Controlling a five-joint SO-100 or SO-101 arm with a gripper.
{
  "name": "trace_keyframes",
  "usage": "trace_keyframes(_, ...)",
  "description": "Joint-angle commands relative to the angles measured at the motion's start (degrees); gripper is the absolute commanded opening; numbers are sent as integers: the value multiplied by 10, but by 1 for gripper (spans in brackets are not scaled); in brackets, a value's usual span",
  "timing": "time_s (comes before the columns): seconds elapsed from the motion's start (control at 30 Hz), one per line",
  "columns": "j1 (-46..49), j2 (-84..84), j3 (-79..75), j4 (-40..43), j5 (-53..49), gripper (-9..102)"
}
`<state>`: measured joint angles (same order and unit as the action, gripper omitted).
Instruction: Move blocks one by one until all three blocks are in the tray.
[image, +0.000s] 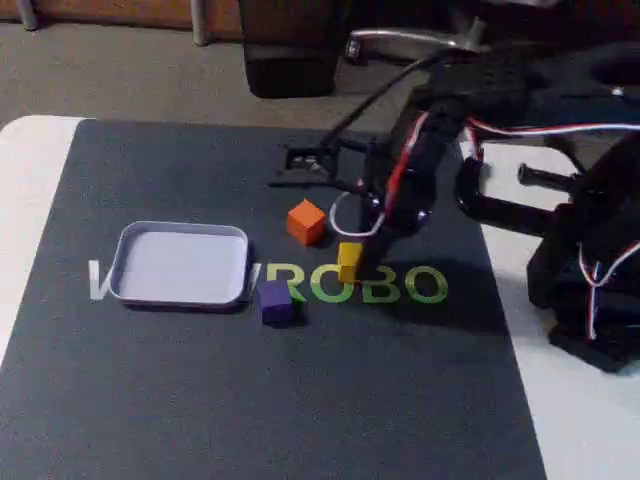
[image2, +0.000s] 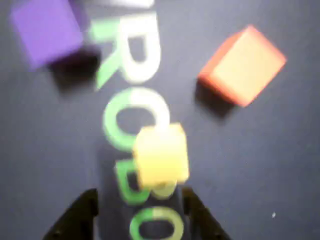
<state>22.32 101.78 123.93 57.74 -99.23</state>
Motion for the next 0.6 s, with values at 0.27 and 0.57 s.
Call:
trace_keyframes(0.27,18,-48,-71,-4,4,23)
trace_keyframes(0.57,33,-58,-64,-8,-17,24)
